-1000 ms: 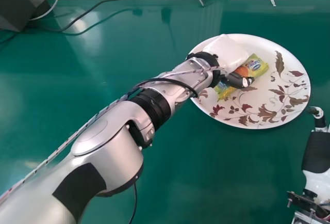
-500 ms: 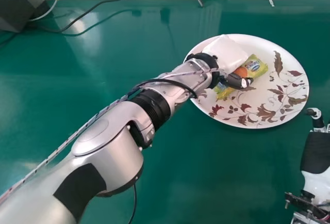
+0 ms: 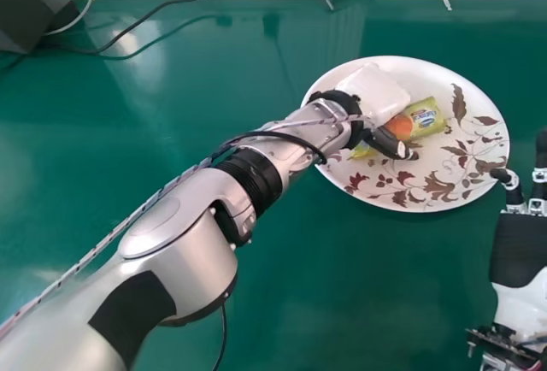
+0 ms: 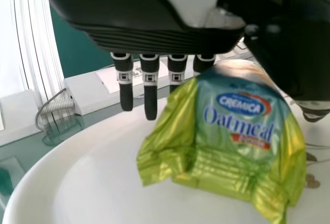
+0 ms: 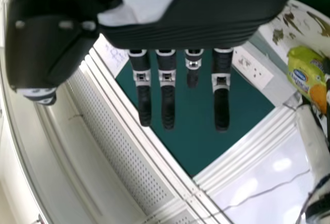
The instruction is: Pick up biscuit and place it in the plate
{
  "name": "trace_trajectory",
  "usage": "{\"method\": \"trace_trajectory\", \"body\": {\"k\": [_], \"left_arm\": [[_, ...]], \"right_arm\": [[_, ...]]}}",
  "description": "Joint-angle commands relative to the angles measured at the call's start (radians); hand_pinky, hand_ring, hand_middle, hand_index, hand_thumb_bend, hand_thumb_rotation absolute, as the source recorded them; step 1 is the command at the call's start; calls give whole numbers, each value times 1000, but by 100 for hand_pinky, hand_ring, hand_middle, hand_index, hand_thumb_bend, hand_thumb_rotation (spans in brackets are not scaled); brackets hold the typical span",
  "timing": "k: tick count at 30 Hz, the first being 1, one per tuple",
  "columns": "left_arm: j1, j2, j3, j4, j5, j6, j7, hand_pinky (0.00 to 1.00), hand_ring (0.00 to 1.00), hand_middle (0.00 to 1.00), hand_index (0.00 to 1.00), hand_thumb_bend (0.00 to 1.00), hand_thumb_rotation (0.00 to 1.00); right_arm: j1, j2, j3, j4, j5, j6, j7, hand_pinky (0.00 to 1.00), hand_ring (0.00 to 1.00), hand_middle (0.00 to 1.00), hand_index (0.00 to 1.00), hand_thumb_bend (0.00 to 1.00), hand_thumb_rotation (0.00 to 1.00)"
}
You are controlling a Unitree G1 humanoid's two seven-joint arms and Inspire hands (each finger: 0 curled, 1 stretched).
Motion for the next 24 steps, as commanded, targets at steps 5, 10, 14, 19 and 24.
{"method": "trace_trajectory", "body": {"k": [5,10,14,19,24], "left_arm": [[17,-10,21,-7,-20,-6,-11,92,89,91,90,100,64],[12,-3,25,-16,-23,-17,0,98,95,95,95,100,64],[8,9,43,-34,-43,-31,-20,100,99,99,99,100,66],[13,32,69,-74,-63,-40,-41,100,100,100,99,100,66],[22,57,101,-123,-88,-48,-64,100,100,100,100,100,66]], "right_arm": [[-12,36,-19,44,2,8,26,49,69,73,76,87,14],[-21,33,-28,57,-3,9,42,48,68,72,77,86,14],[-26,28,-32,65,-4,9,54,49,69,74,77,86,12],[-25,29,-34,65,8,17,70,53,74,78,79,85,14],[-28,29,-39,72,9,21,78,56,77,81,82,84,12]]}}
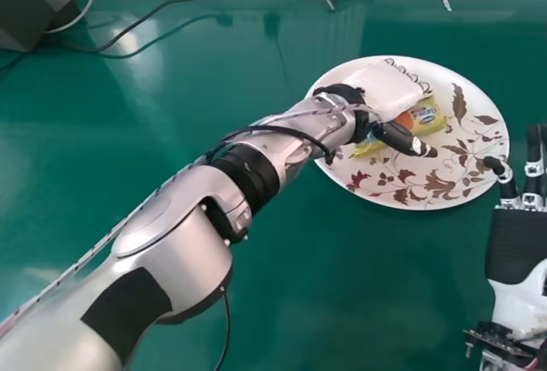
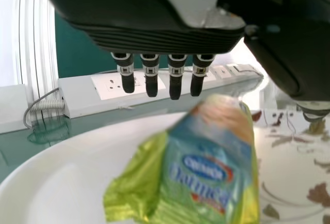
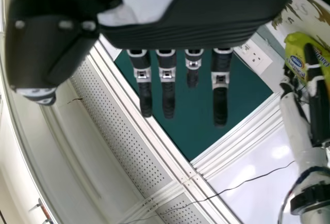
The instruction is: Pick up biscuit and place it in the plate
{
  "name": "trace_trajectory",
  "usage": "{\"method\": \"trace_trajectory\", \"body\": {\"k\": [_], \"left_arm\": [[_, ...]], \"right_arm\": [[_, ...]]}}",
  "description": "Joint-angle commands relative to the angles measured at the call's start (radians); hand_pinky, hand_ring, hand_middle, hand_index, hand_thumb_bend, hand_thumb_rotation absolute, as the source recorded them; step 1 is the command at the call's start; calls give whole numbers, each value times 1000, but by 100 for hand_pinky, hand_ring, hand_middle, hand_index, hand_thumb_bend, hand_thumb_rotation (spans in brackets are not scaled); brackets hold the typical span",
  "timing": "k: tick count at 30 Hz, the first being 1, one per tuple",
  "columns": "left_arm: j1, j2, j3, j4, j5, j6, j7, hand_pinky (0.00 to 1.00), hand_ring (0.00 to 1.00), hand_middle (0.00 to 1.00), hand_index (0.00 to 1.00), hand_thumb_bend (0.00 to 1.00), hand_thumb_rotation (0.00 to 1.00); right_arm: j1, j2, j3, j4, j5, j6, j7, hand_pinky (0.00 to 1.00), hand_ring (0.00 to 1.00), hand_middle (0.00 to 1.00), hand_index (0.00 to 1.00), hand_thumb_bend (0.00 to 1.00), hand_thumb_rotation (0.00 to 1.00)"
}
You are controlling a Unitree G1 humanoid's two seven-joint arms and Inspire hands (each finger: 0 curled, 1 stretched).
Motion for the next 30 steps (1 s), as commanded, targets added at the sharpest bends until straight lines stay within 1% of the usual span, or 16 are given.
{"method": "trace_trajectory", "body": {"k": [1,4,8,12,14,17,20,24,27,30], "left_arm": [[16,13,14,-29,-12,-3,-9,100,100,100,100,100,66],[22,26,19,-53,-7,3,-12,100,100,100,100,100,66],[30,42,28,-79,-10,8,-16,100,100,100,100,100,67],[43,66,46,-108,-21,-6,-11,100,100,100,100,100,68],[48,76,53,-121,-23,-8,-11,100,100,100,100,100,67],[54,91,59,-138,-22,-13,-3,100,100,100,100,100,66],[64,109,61,-164,-20,-16,5,100,100,100,100,100,65],[77,129,69,-199,-25,-18,4,100,100,100,100,100,63],[87,143,79,-223,-34,-14,-11,100,100,100,100,100,64],[98,162,93,-244,-47,-28,-12,100,100,100,100,100,62]], "right_arm": [[-3,34,-18,42,8,9,10,56,76,81,82,84,12],[-4,34,-19,42,5,12,12,55,76,81,83,83,12],[-8,32,-22,45,7,18,16,56,79,83,81,81,13],[-11,30,-25,51,-3,13,17,62,85,86,82,82,13],[-11,30,-25,50,-2,15,16,63,85,88,84,82,12],[-10,30,-22,46,8,24,19,61,85,87,85,81,11],[-8,30,-23,44,8,30,16,62,87,88,84,80,11],[-8,30,-25,43,19,43,24,63,86,88,83,80,11],[-10,32,-29,45,12,44,20,68,88,88,83,78,10],[-15,31,-32,52,20,52,28,69,89,88,82,77,8]]}}
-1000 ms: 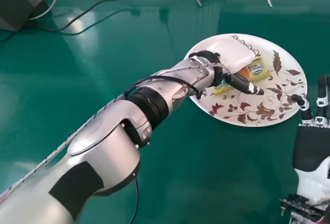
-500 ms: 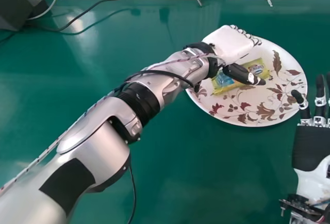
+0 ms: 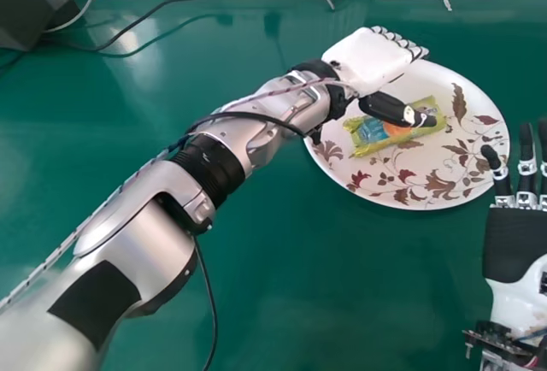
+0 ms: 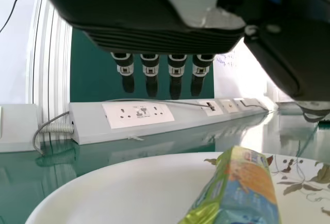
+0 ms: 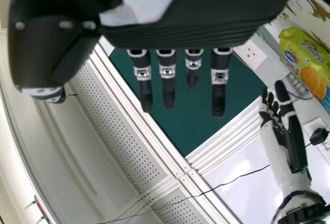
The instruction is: Pick up biscuit and place it in the plate
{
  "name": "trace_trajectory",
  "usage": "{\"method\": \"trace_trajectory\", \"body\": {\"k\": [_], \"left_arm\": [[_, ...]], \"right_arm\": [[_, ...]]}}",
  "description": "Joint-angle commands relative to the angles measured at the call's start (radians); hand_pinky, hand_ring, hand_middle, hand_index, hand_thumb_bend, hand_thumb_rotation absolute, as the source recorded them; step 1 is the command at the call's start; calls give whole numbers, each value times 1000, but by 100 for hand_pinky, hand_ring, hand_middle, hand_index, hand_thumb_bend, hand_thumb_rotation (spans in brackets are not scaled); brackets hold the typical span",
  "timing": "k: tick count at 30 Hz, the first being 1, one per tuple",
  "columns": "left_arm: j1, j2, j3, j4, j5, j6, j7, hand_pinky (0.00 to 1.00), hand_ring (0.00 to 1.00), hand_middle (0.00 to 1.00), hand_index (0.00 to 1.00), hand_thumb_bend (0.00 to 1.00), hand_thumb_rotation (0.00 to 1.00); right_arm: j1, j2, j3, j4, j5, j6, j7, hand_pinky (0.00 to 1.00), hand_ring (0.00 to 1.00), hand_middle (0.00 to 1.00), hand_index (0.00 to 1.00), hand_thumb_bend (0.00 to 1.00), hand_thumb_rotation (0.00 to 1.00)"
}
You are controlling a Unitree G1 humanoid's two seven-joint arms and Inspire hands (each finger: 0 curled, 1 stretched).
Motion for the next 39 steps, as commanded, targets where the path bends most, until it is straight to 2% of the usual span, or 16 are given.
{"method": "trace_trajectory", "body": {"k": [1,6,16,20,24,27,34,39], "left_arm": [[25,20,20,-23,-15,-13,-8,100,100,100,100,100,63],[51,48,51,-84,-36,-23,-43,100,100,100,100,100,63],[153,136,126,-306,-83,-11,-134,100,100,100,100,100,57],[187,164,162,-341,-112,-29,-128,100,100,100,100,100,58],[220,205,192,-368,-145,-77,-128,100,100,100,100,100,58],[252,229,216,-402,-161,-96,-129,100,100,100,100,100,59],[346,266,279,-531,-212,-75,-170,100,100,100,100,100,58],[407,263,319,-625,-220,-34,-170,100,100,100,100,100,59]], "right_arm": [[-6,34,-18,51,8,9,8,68,89,88,82,77,8],[-13,36,-24,63,-1,6,3,66,90,89,81,74,6],[-14,42,-37,71,46,51,20,65,90,91,83,71,3],[-16,45,-43,71,42,58,18,64,90,91,82,72,1],[-16,44,-49,78,47,59,33,65,91,92,81,70,0],[-16,44,-53,84,48,60,41,63,88,91,79,70,0],[-13,49,-62,99,44,55,64,67,89,91,80,69,0],[-3,56,-58,90,46,62,62,66,87,90,79,70,0]]}}
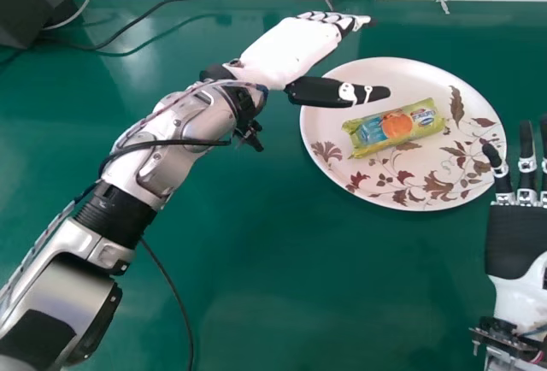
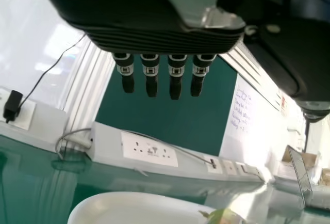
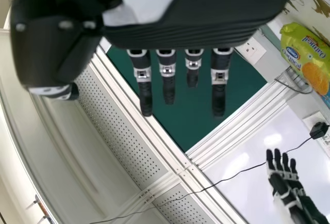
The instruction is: Pick up biscuit and place it in the plate
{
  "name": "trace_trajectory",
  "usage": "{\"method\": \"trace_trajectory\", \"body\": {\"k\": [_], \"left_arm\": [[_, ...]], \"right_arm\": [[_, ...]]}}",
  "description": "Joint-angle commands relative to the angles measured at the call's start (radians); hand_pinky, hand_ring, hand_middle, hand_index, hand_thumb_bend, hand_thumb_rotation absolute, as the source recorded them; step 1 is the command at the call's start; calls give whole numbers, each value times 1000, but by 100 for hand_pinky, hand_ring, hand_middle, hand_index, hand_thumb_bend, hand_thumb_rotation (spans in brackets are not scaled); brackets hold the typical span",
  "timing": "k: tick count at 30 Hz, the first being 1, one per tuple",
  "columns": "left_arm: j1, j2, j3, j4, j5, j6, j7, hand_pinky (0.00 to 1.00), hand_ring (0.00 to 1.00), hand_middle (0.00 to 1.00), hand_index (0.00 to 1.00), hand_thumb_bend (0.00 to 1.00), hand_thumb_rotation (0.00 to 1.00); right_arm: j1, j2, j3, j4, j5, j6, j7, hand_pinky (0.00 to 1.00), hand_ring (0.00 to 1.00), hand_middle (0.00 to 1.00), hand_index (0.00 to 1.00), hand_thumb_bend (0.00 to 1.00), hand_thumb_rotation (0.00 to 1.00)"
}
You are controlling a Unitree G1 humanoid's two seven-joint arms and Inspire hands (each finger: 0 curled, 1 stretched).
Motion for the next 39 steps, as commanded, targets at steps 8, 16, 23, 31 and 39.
{"method": "trace_trajectory", "body": {"k": [8,16,23,31,39], "left_arm": [[96,-8,84,-152,-86,55,-16,100,100,100,100,100,59],[155,-26,131,-243,-168,109,-48,100,100,100,100,100,59],[194,-19,159,-259,-211,60,-30,100,100,100,100,100,60],[214,14,199,-284,-270,31,-65,100,100,100,100,100,67],[233,19,265,-294,-486,57,-197,100,100,100,100,100,69]], "right_arm": [[21,58,-11,64,2,8,0,73,88,90,80,71,0],[15,54,-13,73,7,11,8,76,90,90,80,67,0],[15,56,-15,78,-7,7,-4,84,88,88,77,72,0],[14,60,-16,81,-40,-10,-22,72,86,89,78,77,0],[12,63,-15,92,-51,-19,-24,79,93,94,81,71,0]]}}
